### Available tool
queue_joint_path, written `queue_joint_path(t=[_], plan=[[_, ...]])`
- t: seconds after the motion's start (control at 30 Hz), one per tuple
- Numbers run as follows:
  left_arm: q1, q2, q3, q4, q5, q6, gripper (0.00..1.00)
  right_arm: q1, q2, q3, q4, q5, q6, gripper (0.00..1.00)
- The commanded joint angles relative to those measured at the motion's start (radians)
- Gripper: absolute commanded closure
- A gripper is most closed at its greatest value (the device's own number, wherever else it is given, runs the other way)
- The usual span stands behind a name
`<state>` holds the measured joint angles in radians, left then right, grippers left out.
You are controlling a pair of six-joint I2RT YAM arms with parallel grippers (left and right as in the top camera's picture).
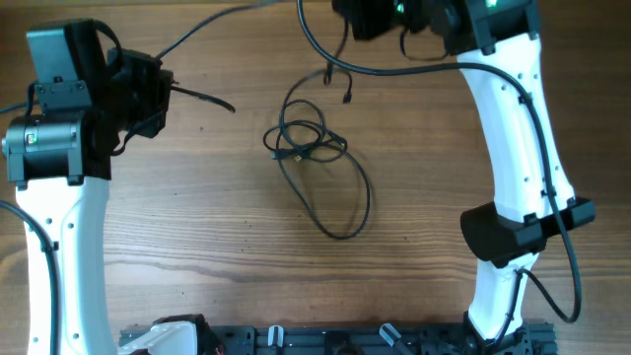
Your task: Untangle cables
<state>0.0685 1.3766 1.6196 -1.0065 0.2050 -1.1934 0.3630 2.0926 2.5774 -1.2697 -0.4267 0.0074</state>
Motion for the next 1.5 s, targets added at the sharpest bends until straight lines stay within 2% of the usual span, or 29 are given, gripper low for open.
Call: queue_joint_path(t=[0.0,0.2,0.4,0.63,0.8,0.9,1.13,1.2,1.3,1.47], plan=[[0.006,-0.002,0.003,-0.005,-0.043,0.043,0.96,-0.009,0.023,-0.108,-0.102,0.046,0.003,0.96],[0.006,0.016,0.001,-0.031,-0.042,0.057,0.96,-0.009,0.027,-0.311,-0.185,0.064,-0.071,0.96],[0.005,0.05,0.001,-0.039,-0.038,0.064,0.96,-0.009,0.024,-0.307,-0.34,-0.04,-0.167,0.96],[-0.041,0.087,0.001,-0.049,-0.039,0.065,0.96,-0.002,0.026,-0.315,-0.297,-0.022,-0.163,0.96],[-0.105,0.095,0.001,-0.015,-0.035,0.148,0.96,0.001,0.026,-0.315,-0.21,-0.086,-0.168,0.96],[-0.142,0.095,0.001,0.041,0.058,0.222,0.96,0.0,0.026,-0.315,-0.173,-0.134,-0.202,0.96],[-0.147,0.095,0.001,0.204,0.5,0.433,0.96,-0.005,0.026,-0.315,-0.081,-0.134,-0.217,0.96],[-0.137,0.095,0.001,0.211,0.559,0.457,0.96,-0.012,0.026,-0.313,-0.059,-0.16,-0.212,0.96],[-0.121,0.095,0.001,0.21,0.558,0.457,0.96,-0.031,0.027,-0.312,-0.085,-0.196,-0.128,0.96],[-0.117,0.095,0.001,0.19,0.488,0.457,0.96,-0.036,0.037,-0.315,-0.123,-0.206,-0.124,0.96]])
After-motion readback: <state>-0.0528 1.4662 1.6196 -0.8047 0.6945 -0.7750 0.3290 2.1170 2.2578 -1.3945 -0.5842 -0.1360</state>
